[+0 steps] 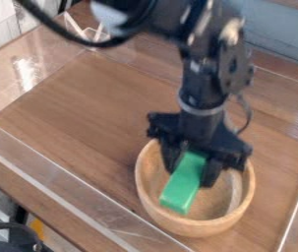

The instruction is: Remove the green block from inside the brown bowl and put it on the table

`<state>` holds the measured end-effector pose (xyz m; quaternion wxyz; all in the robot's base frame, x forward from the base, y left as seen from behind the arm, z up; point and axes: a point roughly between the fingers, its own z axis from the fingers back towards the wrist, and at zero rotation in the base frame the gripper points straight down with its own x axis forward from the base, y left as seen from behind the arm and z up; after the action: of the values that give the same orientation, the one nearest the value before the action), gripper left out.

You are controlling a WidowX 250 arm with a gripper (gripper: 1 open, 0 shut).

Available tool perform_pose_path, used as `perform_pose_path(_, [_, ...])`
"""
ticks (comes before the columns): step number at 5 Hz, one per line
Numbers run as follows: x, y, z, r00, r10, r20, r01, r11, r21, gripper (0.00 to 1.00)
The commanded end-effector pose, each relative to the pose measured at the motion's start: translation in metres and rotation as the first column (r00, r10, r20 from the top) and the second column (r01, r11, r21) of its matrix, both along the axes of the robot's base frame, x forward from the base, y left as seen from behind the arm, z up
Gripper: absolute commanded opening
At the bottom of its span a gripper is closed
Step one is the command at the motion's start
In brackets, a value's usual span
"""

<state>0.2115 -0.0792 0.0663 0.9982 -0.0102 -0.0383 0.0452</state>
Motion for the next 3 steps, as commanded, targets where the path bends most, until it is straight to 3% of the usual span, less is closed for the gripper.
perform_pose_path(1, [-0.0044,-0.0106,0.0054,0.999,-0.024,0.046,0.024,1.000,-0.008,0.00])
perform_pose_path(3, [-0.0028,-0.0090,0.0064,0.999,0.004,0.043,-0.003,1.000,-0.016,0.00])
